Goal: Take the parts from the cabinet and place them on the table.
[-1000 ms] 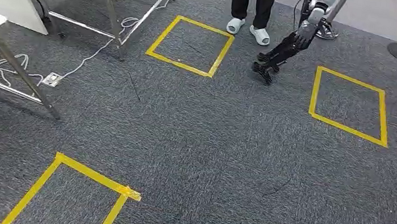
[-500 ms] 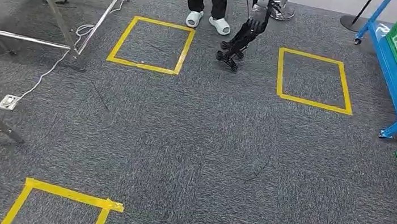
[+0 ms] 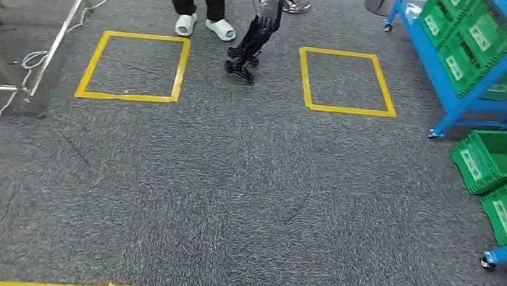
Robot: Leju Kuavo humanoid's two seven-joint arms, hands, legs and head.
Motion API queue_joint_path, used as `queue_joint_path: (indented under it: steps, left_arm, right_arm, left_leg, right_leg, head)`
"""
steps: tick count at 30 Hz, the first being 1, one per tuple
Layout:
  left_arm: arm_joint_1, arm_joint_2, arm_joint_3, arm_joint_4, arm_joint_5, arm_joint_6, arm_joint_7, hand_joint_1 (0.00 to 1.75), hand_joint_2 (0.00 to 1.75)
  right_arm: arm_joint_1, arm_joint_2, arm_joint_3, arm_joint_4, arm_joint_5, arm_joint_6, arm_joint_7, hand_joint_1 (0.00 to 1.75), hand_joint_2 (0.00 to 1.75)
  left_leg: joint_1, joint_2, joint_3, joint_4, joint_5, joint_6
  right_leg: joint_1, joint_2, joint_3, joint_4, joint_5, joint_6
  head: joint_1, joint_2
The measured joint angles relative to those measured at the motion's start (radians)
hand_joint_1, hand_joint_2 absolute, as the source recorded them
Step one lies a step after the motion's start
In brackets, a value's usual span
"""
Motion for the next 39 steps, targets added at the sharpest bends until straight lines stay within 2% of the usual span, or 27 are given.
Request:
queue_joint_path:
  steps: [2, 4, 5, 6, 7, 9, 10, 11, 15, 16, 17, 18, 20, 21, 22, 23, 24, 25, 26, 30, 31, 32, 33, 35, 36, 37, 39]
  left_arm:
    - [0.001, -0.001, 0.000, 0.000, 0.000, 0.000, -0.003, 0.00, 0.00]
    - [0.006, -0.001, 0.000, 0.001, 0.000, 0.000, -0.003, 0.00, 0.00]
    - [0.006, -0.001, 0.000, 0.001, 0.001, 0.000, -0.003, 0.00, 0.00]
    - [0.006, -0.001, 0.000, 0.002, 0.002, 0.000, -0.003, 0.00, 0.00]
    - [0.005, -0.002, 0.000, 0.002, 0.001, 0.000, -0.004, 0.00, 0.00]
    - [0.002, -0.005, 0.000, 0.002, 0.002, 0.000, -0.005, 0.00, 0.00]
    - [0.001, -0.007, 0.000, 0.002, 0.002, 0.000, -0.006, 0.00, 0.00]
    - [0.001, -0.010, 0.000, 0.001, 0.002, 0.000, -0.006, 0.00, 0.00]
    - [-0.001, -0.017, 0.000, 0.000, 0.002, 0.000, -0.005, 0.00, 0.00]
    - [-0.001, -0.017, 0.000, 0.000, 0.002, -0.001, -0.005, 0.00, 0.00]
    - [0.000, -0.017, 0.000, 0.000, 0.002, -0.001, -0.006, 0.00, 0.00]
    - [0.003, -0.017, 0.000, 0.000, 0.002, -0.001, -0.006, 0.00, 0.00]
    - [0.009, -0.016, 0.000, 0.000, 0.002, -0.001, -0.005, 0.00, 0.00]
    - [0.012, -0.016, 0.000, 0.001, 0.002, -0.001, -0.003, 0.00, 0.00]
    - [0.012, -0.016, 0.000, 0.001, 0.002, -0.001, -0.003, 0.00, 0.00]
    - [0.012, -0.015, 0.000, 0.001, 0.002, -0.001, -0.003, 0.00, 0.00]
    - [0.011, -0.015, 0.000, 0.001, 0.002, -0.001, -0.003, 0.00, 0.00]
    - [0.011, -0.014, 0.000, 0.001, 0.002, -0.001, -0.003, 0.00, 0.00]
    - [0.012, -0.013, 0.000, 0.002, 0.002, -0.001, -0.003, 0.00, 0.00]
    - [0.010, -0.012, 0.000, 0.002, 0.002, -0.001, -0.005, 0.00, 0.00]
    - [0.007, -0.013, 0.000, 0.002, 0.001, -0.001, -0.006, 0.00, 0.00]
    - [0.006, -0.013, 0.000, 0.002, 0.000, -0.001, -0.006, 0.00, 0.00]
    - [0.007, -0.014, 0.000, 0.002, -0.002, -0.001, -0.006, 0.00, 0.00]
    - [0.009, -0.013, 0.000, 0.002, -0.002, -0.001, -0.005, 0.00, 0.00]
    - [0.008, -0.012, 0.000, 0.002, -0.003, -0.001, -0.004, 0.00, 0.00]
    - [0.007, -0.010, 0.000, 0.002, -0.005, -0.001, -0.003, 0.00, 0.00]
    - [0.004, -0.010, 0.000, 0.002, -0.007, -0.001, -0.003, 0.00, 0.00]
  right_arm:
    - [0.000, 0.001, 0.000, 0.000, 0.000, 0.000, 0.002, 0.00, 0.00]
    - [-0.007, 0.001, 0.001, 0.000, 0.001, 0.001, 0.002, 0.00, 0.00]
    - [-0.006, 0.002, 0.001, 0.000, 0.001, 0.001, 0.003, 0.00, 0.00]
    - [-0.001, 0.001, 0.001, 0.000, 0.002, 0.001, 0.005, 0.00, 0.00]
    - [0.004, 0.001, 0.001, 0.001, 0.002, 0.001, 0.007, 0.00, 0.00]
    - [0.012, 0.001, 0.001, 0.001, 0.002, 0.001, 0.007, 0.00, 0.00]
    - [0.012, 0.000, 0.001, 0.001, 0.002, 0.001, 0.008, 0.00, 0.00]
    - [0.009, -0.002, 0.001, 0.002, 0.002, 0.002, 0.011, 0.00, 0.00]
    - [0.009, -0.005, 0.001, 0.001, 0.002, 0.002, 0.017, 0.00, 0.00]
    - [0.013, -0.005, 0.001, 0.002, 0.002, 0.002, 0.018, 0.00, 0.00]
    - [0.010, -0.006, 0.001, 0.002, 0.003, 0.002, 0.019, 0.00, 0.00]
    - [0.004, -0.008, 0.001, 0.002, 0.002, 0.002, 0.019, 0.00, 0.00]
    - [-0.001, -0.007, 0.001, 0.002, 0.002, 0.003, 0.019, 0.00, 0.00]
    - [-0.001, -0.007, 0.001, 0.002, 0.002, 0.003, 0.019, 0.00, 0.00]
    - [0.000, -0.007, 0.002, 0.002, 0.002, 0.003, 0.019, 0.00, 0.00]
    - [0.002, -0.007, 0.001, 0.002, 0.000, 0.002, 0.019, 0.00, 0.00]
    - [0.003, -0.007, 0.002, 0.002, -0.001, 0.002, 0.018, 0.00, 0.00]
    - [0.002, -0.007, 0.002, 0.002, -0.004, 0.002, 0.016, 0.00, 0.00]
    - [0.000, -0.008, 0.002, 0.003, -0.006, 0.001, 0.014, 0.00, 0.00]
    - [-0.001, -0.007, 0.005, 0.002, -0.007, 0.000, 0.012, 0.00, 0.00]
    - [0.000, -0.008, 0.005, 0.003, -0.008, -0.001, 0.012, 0.00, 0.00]
    - [0.001, -0.005, 0.005, 0.003, -0.008, -0.001, 0.012, 0.00, 0.00]
    - [-0.002, -0.005, 0.005, 0.003, -0.010, -0.001, 0.012, 0.00, 0.00]
    - [-0.006, -0.004, 0.005, 0.003, -0.014, 0.000, 0.012, 0.00, 0.00]
    - [-0.003, -0.004, 0.005, 0.003, -0.016, 0.000, 0.012, 0.00, 0.00]
    - [0.001, -0.004, 0.005, 0.003, -0.018, 0.000, 0.012, 0.00, 0.00]
    - [0.010, -0.004, 0.005, 0.003, -0.019, -0.001, 0.012, 0.00, 0.00]
  left_leg:
    - [-0.005, 0.041, 0.016, -0.008, -0.005, 0.008]
    - [-0.012, 0.091, 0.025, -0.008, -0.016, 0.015]
    - [-0.013, 0.112, 0.028, -0.008, -0.021, 0.015]
    - [-0.014, 0.128, 0.032, -0.007, -0.025, 0.014]
    - [-0.015, 0.141, 0.038, -0.008, -0.030, 0.014]
    - [-0.015, 0.160, 0.054, -0.008, -0.041, 0.010]
    - [-0.015, 0.167, 0.059, -0.010, -0.045, 0.007]
    - [-0.020, 0.176, 0.060, -0.009, -0.050, 0.000]
    - [-0.017, 0.203, 0.078, -0.020, -0.056, -0.020]
    - [-0.011, 0.145, 0.079, -0.010, -0.068, -0.023]
    - [-0.010, 0.083, 0.060, 0.026, -0.087, -0.023]
    - [-0.011, 0.065, 0.021, 0.099, -0.122, -0.023]
    - [-0.011, 0.063, -0.068, 0.249, -0.175, -0.028]
    - [-0.011, 0.065, -0.097, 0.280, -0.170, -0.030]
    - [-0.011, 0.066, -0.101, 0.264, -0.139, -0.031]
    - [-0.010, 0.066, -0.085, 0.209, -0.088, -0.032]
    - [-0.009, 0.063, -0.073, 0.177, -0.064, -0.032]
    - [-0.003, 0.019, -0.018, 0.041, 0.020, -0.034]
    - [0.003, -0.052, -0.009, 0.027, -0.003, -0.033]
    - [-0.005, 0.000, 0.008, 0.006, -0.015, -0.007]
    - [0.002, 0.020, 0.015, -0.006, -0.012, -0.001]
    - [0.001, 0.035, 0.024, -0.012, -0.015, 0.004]
    - [-0.002, 0.057, 0.032, -0.015, -0.017, 0.009]
    - [-0.008, 0.100, 0.041, -0.015, -0.027, 0.013]
    - [-0.010, 0.117, 0.045, -0.015, -0.033, 0.013]
    - [-0.011, 0.131, 0.050, -0.015, -0.038, 0.013]
    - [-0.013, 0.150, 0.066, -0.015, -0.049, 0.009]
  right_leg:
    - [0.007, -0.117, -0.032, 0.069, -0.040, 0.009]
    - [0.004, -0.152, -0.116, 0.221, -0.108, 0.020]
    - [0.003, -0.157, -0.149, 0.278, -0.123, 0.023]
    - [0.001, -0.159, -0.159, 0.292, -0.115, 0.023]
    - [0.000, -0.160, -0.146, 0.262, -0.082, 0.021]
    - [0.003, -0.176, -0.066, 0.102, 0.016, 0.009]
    - [0.009, -0.209, -0.029, 0.025, 0.040, 0.000]
    - [0.022, -0.234, -0.015, 0.010, 0.020, -0.006]
    - [0.027, -0.206, -0.009, -0.013, 0.019, -0.027]
    - [0.020, -0.200, 0.006, -0.026, 0.026, -0.030]
    - [0.016, -0.194, 0.013, -0.033, 0.027, -0.036]
    - [0.015, -0.182, 0.014, -0.035, 0.027, -0.038]
    - [0.017, -0.155, 0.018, -0.034, 0.022, -0.045]
    - [0.017, -0.139, 0.021, -0.034, 0.019, -0.046]
    - [0.016, -0.124, 0.025, -0.033, 0.016, -0.043]
    - [0.014, -0.110, 0.030, -0.030, 0.012, -0.039]
    - [0.012, -0.103, 0.033, -0.029, 0.009, -0.038]
    - [0.007, -0.080, 0.037, -0.017, -0.004, -0.028]
    - [0.009, -0.069, 0.032, -0.007, -0.011, -0.019]
    - [-0.005, -0.011, 0.017, -0.013, -0.007, 0.005]
    - [-0.003, -0.023, 0.015, -0.003, -0.016, 0.009]
    - [0.004, -0.089, 0.002, 0.026, -0.033, 0.013]
    - [0.002, -0.126, -0.033, 0.091, -0.066, 0.018]
    - [-0.001, -0.153, -0.117, 0.242, -0.124, 0.023]
    - [-0.002, -0.158, -0.146, 0.286, -0.127, 0.023]
    - [-0.003, -0.161, -0.149, 0.281, -0.106, 0.022]
    - [-0.001, -0.166, -0.096, 0.160, -0.015, 0.013]
  head:
    - [0.014, 0.000]
    - [0.016, 0.000]
    - [0.016, 0.000]
    - [0.017, 0.000]
    - [0.017, 0.000]
    - [0.019, 0.000]
    - [0.019, 0.000]
    - [0.018, 0.000]
    - [0.019, 0.000]
    - [0.020, 0.000]
    - [0.018, 0.000]
    - [0.012, 0.000]
    - [0.004, 0.000]
    - [0.003, 0.000]
    - [0.000, 0.000]
    - [0.000, 0.000]
    - [0.000, 0.000]
    - [-0.003, 0.000]
    - [-0.011, 0.000]
    - [-0.010, 0.000]
    - [-0.009, 0.000]
    - [-0.003, 0.000]
    - [0.009, 0.000]
    - [0.011, 0.000]
    - [0.011, 0.000]
    - [0.011, 0.000]
    - [0.011, 0.000]
